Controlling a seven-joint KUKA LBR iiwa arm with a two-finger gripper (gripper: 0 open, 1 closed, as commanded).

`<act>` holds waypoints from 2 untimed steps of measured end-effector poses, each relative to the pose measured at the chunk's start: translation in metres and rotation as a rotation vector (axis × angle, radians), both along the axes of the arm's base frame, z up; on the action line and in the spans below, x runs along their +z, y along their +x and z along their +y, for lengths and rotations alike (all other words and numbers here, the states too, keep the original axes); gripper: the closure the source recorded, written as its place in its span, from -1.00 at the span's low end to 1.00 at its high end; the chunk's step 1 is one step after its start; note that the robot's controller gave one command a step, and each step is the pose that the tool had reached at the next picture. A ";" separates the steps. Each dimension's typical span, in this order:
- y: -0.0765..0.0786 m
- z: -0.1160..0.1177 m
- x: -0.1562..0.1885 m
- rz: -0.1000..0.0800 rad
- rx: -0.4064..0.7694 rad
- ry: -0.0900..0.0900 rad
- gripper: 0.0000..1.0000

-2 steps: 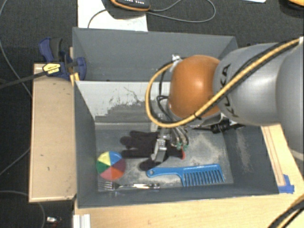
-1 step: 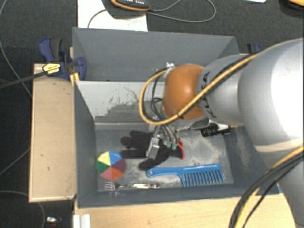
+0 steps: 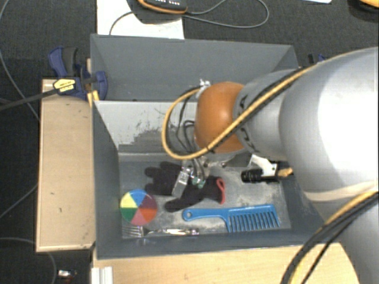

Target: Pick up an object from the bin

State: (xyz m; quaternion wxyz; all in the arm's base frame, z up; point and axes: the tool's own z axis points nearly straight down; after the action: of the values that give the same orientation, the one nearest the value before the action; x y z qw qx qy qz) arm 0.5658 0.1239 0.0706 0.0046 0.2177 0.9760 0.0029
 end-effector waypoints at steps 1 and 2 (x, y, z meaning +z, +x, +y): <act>0.004 -0.009 -0.001 -0.003 0.145 -0.003 -1.00; 0.001 0.005 0.000 -0.004 0.014 0.001 1.00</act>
Offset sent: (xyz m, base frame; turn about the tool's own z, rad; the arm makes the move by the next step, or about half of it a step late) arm 0.0001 0.0050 -0.0002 -0.0124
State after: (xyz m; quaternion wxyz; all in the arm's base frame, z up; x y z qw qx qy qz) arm 0.5665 0.1290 0.0710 0.0062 0.2108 0.9775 0.0040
